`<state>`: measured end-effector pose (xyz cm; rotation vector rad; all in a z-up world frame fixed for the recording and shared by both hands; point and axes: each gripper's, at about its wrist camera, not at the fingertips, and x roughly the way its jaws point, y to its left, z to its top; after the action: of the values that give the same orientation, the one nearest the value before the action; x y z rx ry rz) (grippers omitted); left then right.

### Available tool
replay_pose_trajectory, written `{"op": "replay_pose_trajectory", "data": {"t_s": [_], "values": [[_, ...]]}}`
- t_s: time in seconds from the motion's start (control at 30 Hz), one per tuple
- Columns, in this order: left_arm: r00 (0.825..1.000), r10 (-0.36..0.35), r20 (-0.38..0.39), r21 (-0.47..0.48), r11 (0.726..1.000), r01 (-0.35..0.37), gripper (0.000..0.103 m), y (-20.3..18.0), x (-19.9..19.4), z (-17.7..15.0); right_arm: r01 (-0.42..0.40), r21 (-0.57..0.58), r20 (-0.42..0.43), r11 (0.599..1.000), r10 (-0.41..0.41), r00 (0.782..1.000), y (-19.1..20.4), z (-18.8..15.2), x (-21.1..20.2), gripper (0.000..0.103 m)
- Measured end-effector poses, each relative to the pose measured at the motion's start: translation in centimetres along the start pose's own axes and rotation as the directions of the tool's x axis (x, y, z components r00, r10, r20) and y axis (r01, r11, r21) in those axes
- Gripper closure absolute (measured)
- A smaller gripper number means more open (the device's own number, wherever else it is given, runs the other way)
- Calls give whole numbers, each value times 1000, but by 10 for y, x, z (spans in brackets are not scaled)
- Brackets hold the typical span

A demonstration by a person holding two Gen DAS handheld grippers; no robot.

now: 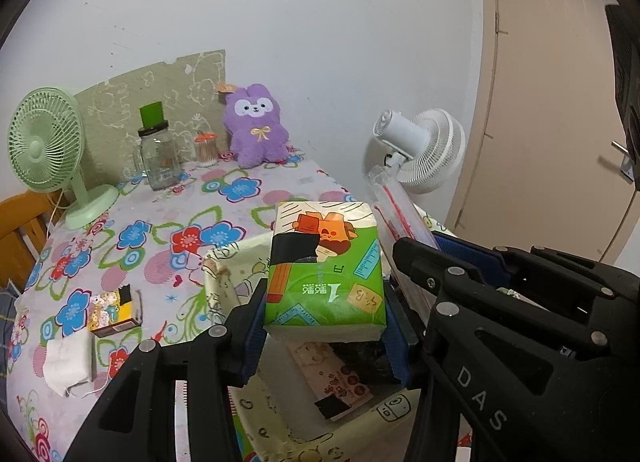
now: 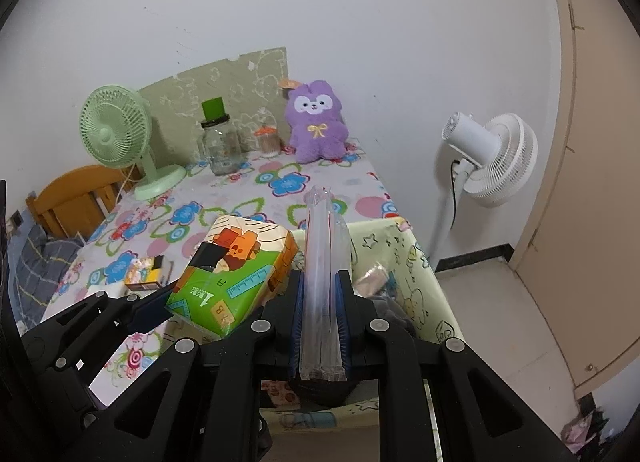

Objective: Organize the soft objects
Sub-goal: 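Open the left gripper to drop the tissue pack while the right lowers the straw pack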

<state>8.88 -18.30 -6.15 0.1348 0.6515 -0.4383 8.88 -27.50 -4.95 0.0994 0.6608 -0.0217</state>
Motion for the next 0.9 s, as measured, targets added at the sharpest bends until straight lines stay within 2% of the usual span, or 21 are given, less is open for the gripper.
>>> {"op": "replay_pose_trajectory", "data": {"t_s": [0.1, 0.17, 0.43, 0.7, 0.9], "values": [[1000, 3, -16, 7, 1000, -3, 47, -2, 4, -1, -3, 6, -10, 1000, 3, 1000, -3, -2, 4, 85], [1000, 8, -25, 12, 1000, -7, 32, -2, 7, -1, -8, 10, -17, 1000, 8, 1000, -5, -4, 7, 85], [998, 44, -44, 25, 999, -42, 17, -1, 12, -3, -36, 17, -40, 999, 36, 999, -6, -5, 17, 85], [995, 78, -60, 39, 996, -75, 15, 1, 16, -4, -62, 25, -68, 998, 63, 996, -4, -6, 27, 83], [994, 97, -53, 62, 994, -93, 15, -2, 16, -6, -21, 14, -81, 1000, 22, 996, -5, -8, 28, 73]]}}
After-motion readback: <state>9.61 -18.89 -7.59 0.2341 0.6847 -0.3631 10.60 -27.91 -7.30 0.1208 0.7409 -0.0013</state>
